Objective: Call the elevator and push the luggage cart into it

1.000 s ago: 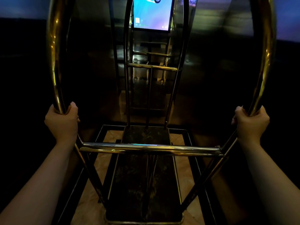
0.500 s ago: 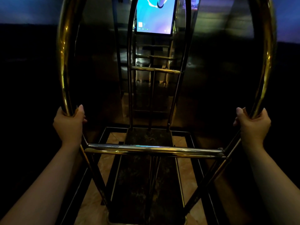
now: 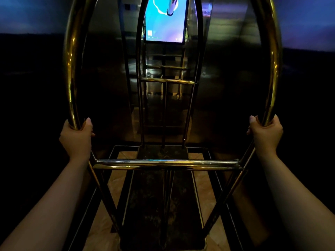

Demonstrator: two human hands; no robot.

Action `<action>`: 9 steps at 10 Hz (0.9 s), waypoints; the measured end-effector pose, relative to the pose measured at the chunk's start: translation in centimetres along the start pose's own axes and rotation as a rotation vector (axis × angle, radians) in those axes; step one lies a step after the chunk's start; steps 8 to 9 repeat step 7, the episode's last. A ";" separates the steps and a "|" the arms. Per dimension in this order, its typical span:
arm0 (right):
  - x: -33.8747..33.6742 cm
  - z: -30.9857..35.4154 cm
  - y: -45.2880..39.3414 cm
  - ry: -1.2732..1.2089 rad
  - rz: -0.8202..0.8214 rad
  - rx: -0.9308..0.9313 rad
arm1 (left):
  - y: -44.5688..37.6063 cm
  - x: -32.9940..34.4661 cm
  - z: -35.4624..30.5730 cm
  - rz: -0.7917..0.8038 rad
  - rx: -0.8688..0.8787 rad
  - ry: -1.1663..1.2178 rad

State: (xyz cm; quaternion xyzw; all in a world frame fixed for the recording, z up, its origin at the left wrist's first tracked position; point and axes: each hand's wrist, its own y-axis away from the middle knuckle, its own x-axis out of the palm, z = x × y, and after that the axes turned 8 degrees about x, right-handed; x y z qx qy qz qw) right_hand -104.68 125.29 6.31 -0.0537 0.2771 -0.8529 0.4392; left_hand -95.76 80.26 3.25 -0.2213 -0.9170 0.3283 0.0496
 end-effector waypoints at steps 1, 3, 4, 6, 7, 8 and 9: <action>0.1 -0.1 -0.2 -0.006 0.010 0.022 | 0.0 -0.1 0.0 0.004 -0.009 0.004; -0.1 0.2 -0.2 0.002 0.087 0.069 | 0.0 -0.2 -0.5 0.019 -0.059 0.020; -0.4 0.4 0.0 0.030 0.110 0.082 | -0.1 -0.3 -0.7 0.031 -0.072 0.019; -2.0 3.5 0.7 0.187 0.042 0.017 | -0.1 -0.3 -0.6 0.060 -0.068 -0.008; -4.8 10.2 2.4 -0.125 -0.059 -0.264 | -0.1 -0.3 -0.3 0.059 -0.060 0.002; -4.8 10.2 2.4 -0.125 -0.059 -0.264 | -0.1 -0.3 -0.3 0.059 -0.060 0.002; -4.8 10.2 2.4 -0.125 -0.059 -0.264 | -0.1 -0.3 -0.3 0.059 -0.060 0.002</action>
